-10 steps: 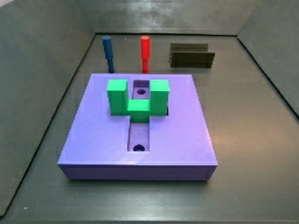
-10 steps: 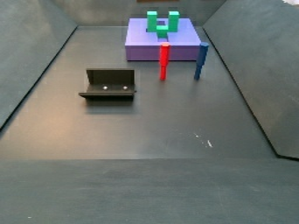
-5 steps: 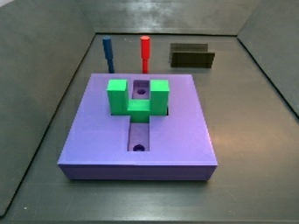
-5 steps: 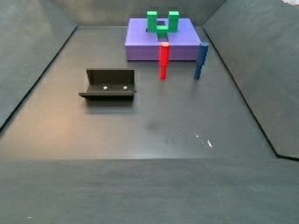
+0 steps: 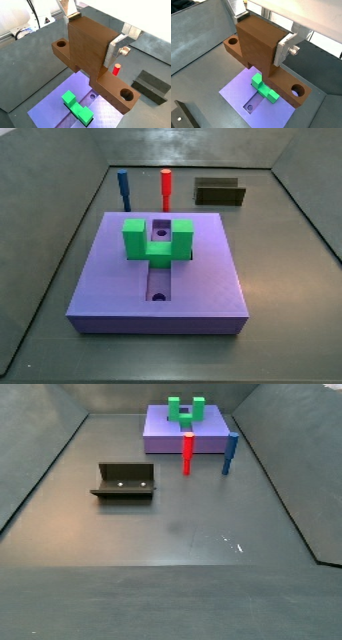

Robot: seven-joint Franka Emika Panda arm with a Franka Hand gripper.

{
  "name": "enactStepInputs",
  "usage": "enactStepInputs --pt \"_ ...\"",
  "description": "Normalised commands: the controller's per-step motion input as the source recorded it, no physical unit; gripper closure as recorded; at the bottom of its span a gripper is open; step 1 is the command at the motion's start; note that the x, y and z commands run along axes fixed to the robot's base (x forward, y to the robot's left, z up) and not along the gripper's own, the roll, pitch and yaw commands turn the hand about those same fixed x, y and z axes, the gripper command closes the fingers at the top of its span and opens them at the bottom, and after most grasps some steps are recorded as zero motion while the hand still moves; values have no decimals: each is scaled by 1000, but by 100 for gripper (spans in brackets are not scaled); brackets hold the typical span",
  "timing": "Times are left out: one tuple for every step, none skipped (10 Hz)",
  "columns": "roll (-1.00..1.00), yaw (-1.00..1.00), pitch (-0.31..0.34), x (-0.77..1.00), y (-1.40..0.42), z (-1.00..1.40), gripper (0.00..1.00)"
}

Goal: Pick up the brown object. Move up. Move to above the board. Insert the brown object.
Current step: Insert the brown object.

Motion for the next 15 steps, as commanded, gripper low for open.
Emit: enactStepInputs --pt "-10 -191 -86 -29 0 -26 100" --pt "0 -423 -114 -3 -83 -57 100" --pt "1 -631 -114 0 -200 -94 100" --pt "33 -637 -153 26 -263 -137 100" --pt "80 -666 -154 140 -314 -177 100" --pt "119 -660 -160 200 -377 -186 100" --pt "163 -697 -117 229 -391 -214 100" --pt "177 -754 -83 191 -340 -203 100" --pt "129 -797 -14 169 -249 -180 100" --pt "109 -914 -4 74 -131 -234 100" --pt "41 -983 0 54 0 -171 100" --pt "1 -1000 0 23 0 -160 100" --pt "0 -1000 0 0 0 -171 100" --pt "0 -1000 0 3 0 -180 100" --pt "0 -1000 0 17 0 -169 100"
